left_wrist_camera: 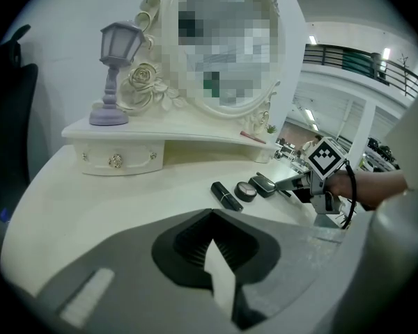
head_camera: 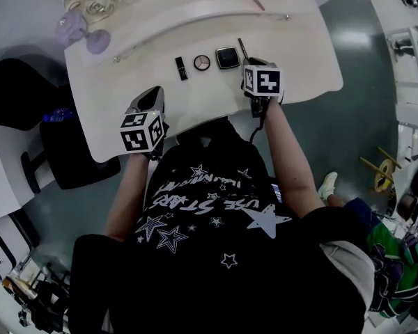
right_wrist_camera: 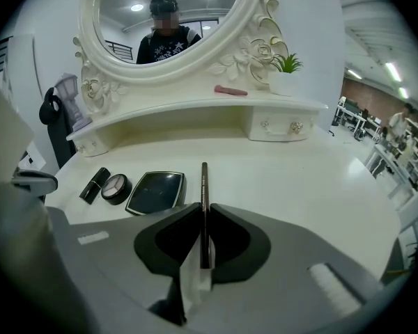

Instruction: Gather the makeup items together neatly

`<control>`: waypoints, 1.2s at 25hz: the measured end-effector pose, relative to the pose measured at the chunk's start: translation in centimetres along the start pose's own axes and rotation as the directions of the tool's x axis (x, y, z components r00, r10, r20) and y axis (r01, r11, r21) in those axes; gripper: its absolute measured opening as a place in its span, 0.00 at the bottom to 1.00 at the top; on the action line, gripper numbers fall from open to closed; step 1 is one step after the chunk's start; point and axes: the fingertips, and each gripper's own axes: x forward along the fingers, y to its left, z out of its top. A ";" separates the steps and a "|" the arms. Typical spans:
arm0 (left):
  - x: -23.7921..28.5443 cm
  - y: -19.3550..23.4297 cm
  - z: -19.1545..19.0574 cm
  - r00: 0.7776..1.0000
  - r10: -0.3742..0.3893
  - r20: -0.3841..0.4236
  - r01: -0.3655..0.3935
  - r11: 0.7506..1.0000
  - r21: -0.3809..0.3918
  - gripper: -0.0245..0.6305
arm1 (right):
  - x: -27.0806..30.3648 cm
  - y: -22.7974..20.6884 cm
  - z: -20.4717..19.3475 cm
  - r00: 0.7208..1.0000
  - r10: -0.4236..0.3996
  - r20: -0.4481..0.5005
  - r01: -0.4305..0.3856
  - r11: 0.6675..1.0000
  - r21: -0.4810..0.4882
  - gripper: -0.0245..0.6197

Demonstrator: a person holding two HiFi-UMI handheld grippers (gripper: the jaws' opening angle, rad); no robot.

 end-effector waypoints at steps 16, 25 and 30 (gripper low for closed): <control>-2.7 1.7 -0.2 0.999 -0.013 0.046 0.013 1.000 -0.011 0.04 | -2.4 0.8 -0.3 0.999 -0.040 0.035 0.039 0.999 0.022 0.36; -4.9 3.4 -1.9 0.997 -0.015 0.077 0.018 0.999 -0.038 0.04 | -5.0 4.7 -1.3 0.992 -0.022 0.125 0.027 0.999 -0.035 0.35; -6.1 3.6 -1.9 0.994 0.021 0.104 -0.017 0.999 -0.039 0.04 | -5.6 7.1 -0.8 0.985 0.037 0.171 -0.026 0.997 -0.067 0.28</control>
